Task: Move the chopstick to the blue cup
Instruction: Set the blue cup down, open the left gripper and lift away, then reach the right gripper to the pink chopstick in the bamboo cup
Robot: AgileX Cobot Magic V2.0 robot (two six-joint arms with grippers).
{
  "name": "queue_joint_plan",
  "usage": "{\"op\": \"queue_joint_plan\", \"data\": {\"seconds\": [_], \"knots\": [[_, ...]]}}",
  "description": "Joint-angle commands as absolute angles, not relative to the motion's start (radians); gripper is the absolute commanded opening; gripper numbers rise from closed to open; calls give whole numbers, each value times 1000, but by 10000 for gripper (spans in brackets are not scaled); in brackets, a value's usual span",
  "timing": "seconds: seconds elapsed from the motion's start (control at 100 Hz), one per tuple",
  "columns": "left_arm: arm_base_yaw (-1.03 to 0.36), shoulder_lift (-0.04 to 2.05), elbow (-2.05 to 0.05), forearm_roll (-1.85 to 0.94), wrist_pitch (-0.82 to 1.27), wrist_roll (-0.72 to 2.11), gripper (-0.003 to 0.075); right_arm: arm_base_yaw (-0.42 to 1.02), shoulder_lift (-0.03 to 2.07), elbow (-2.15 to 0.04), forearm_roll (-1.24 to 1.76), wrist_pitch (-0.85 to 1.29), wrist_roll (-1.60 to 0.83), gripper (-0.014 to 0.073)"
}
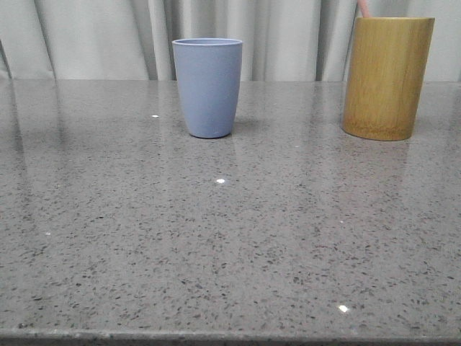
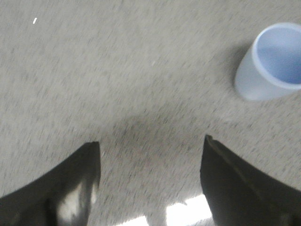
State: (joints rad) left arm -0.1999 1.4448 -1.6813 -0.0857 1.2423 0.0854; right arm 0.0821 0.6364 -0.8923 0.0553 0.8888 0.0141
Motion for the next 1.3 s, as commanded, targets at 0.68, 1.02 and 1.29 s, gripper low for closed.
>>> {"op": "queue_joint_plan", "data": {"seconds": [0.68,1.02,1.29], "knots": [[-24,780,-881,-95,984,55,446,81,645,-928,56,816,12,510],[-24,754,-875,-95,969,55,442,81,645,-928,61,719,-57,510],[-24,754,-875,-95,969,55,442,81,708,-949,283,553,-281,510]]}}
